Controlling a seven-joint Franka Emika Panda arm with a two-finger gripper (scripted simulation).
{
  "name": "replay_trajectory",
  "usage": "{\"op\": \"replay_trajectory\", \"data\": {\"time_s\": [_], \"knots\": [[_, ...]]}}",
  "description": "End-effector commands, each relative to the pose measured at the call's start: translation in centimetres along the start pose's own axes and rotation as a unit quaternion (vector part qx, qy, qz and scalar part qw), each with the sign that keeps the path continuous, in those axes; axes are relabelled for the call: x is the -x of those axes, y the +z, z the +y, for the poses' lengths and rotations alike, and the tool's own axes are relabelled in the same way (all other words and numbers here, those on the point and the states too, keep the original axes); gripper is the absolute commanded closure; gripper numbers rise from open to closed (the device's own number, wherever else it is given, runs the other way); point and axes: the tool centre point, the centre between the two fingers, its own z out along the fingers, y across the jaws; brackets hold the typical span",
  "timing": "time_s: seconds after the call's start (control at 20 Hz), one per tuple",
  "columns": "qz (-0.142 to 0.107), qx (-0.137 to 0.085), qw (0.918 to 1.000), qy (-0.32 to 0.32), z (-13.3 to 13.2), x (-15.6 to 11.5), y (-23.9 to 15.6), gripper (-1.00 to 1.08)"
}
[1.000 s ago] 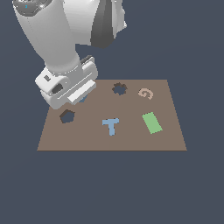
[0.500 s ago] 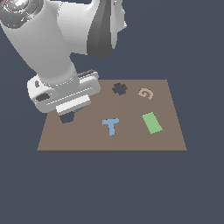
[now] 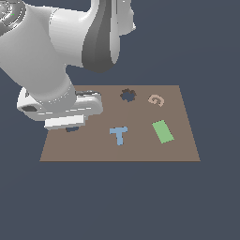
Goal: Insert a designated object into the corresponding slot on a board.
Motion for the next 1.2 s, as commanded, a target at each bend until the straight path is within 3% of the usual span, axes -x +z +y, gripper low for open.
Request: {"op": "replay_trajectory", "data": {"time_s": [0.0, 0.45, 1.05, 1.1, 1.15], "knots": [[0.0, 0.0, 0.9995, 0.031, 0.5, -0.4, -0.1, 1.08], [0.0, 0.0, 0.9957, 0.093, 1.6, -1.1, -0.1, 1.08], [0.0, 0.0, 0.995, 0.099, 1.8, -1.1, 0.9, 1.08], [0.0, 0.0, 0.995, 0.099, 1.8, -1.1, 0.9, -0.92], [0.0, 0.0, 0.995, 0.099, 1.8, -1.1, 0.9, -0.92]]}}
